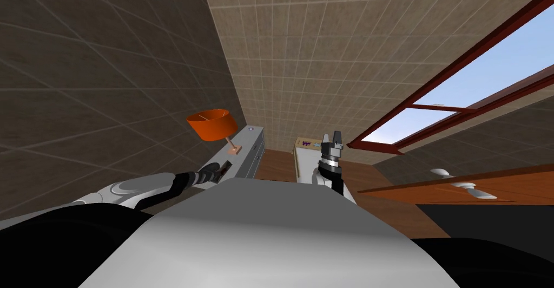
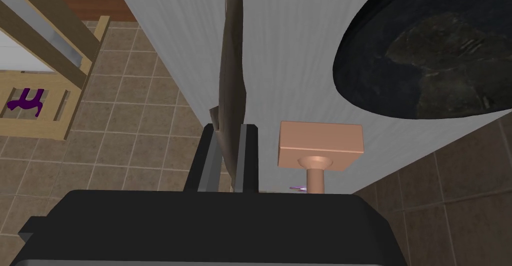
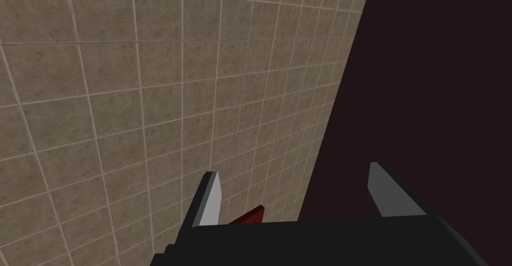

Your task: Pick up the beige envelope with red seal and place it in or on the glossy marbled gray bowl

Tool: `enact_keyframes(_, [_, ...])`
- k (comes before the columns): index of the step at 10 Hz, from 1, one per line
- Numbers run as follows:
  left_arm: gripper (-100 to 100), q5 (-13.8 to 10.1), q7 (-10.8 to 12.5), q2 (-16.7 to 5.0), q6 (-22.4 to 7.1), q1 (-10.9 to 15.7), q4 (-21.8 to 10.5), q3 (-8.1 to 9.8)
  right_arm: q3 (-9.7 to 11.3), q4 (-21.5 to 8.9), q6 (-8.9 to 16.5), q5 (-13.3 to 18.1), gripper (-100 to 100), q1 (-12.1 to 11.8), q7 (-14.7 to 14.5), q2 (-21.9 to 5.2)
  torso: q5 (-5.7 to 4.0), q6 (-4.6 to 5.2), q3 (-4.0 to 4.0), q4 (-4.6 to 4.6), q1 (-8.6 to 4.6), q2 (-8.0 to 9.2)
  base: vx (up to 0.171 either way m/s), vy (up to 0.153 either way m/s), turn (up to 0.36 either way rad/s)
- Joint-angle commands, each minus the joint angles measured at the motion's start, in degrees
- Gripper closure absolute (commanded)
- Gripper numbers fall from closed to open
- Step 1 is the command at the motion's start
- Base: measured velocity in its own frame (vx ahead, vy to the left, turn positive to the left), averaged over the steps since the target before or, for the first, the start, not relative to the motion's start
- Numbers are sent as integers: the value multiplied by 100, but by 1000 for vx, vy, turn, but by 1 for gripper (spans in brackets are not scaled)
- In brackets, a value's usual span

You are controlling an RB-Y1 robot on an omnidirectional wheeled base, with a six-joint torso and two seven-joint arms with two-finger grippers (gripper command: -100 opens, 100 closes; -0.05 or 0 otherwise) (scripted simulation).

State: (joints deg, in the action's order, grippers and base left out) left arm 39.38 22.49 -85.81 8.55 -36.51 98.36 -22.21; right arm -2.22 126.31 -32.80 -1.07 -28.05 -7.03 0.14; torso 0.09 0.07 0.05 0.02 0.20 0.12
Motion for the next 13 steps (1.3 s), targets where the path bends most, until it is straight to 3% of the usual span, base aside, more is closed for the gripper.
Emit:
enact_keyframes(1, [100, -186, 70, -117, 219, 119, -86, -4, 0, 0, 0, 0, 0, 0, 0, 0, 0, 0, 0, 0, 0, 0, -78, 13, -148])
enact_keyframes(4, [100, -491, 179, -321, 506, 239, -208, 27, 0, 0, 0, 0, 0, 0, 0, 0, 1, 1, 6, 2, 1, 10, -72, 14, -142])
enact_keyframes(8, [100, -1022, 510, -791, 830, 337, -467, 98, 0, 0, 0, 0, 0, 1, 0, 0, 3, -4, 15, 5, 17, 26, -107, 38, -170])
enact_keyframes(13, [100, -1258, 993, -1345, 879, 238, -579, 197, -1, 0, 0, 0, 0, 0, 0, -1, 1, -15, 9, 0, 17, 18, -94, 35, -89])
